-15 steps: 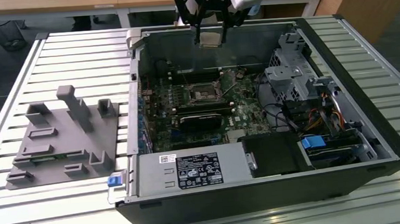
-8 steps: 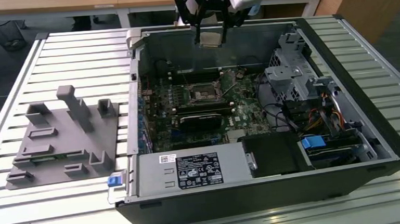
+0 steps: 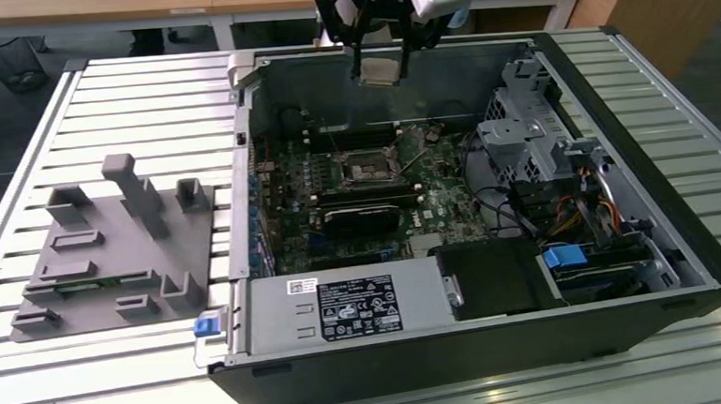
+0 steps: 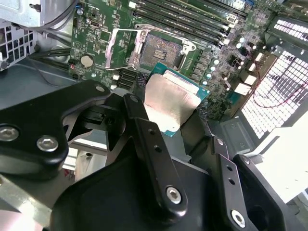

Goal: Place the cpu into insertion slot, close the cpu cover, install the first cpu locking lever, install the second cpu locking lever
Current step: 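Place the cpu into insertion slot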

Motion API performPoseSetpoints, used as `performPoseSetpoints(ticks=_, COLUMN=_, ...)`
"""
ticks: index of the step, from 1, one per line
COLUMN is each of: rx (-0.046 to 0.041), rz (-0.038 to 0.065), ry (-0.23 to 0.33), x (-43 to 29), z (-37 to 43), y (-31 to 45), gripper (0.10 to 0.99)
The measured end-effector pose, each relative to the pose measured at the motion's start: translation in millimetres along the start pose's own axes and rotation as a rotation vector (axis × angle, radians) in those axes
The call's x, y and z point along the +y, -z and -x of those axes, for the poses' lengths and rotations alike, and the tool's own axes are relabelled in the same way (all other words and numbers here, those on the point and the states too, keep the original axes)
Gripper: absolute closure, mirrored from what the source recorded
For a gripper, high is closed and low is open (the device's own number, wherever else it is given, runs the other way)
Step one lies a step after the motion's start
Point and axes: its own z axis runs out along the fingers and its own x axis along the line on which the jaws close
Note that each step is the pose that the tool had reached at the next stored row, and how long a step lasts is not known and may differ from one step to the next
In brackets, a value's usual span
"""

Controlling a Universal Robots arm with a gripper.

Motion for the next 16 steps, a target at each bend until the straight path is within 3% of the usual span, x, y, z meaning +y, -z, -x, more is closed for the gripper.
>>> performPoseSetpoints(ticks=16, rx=-0.0057, rz=0.001, ry=-0.063, x=0.0, z=0.0, y=0.0, gripper=0.545)
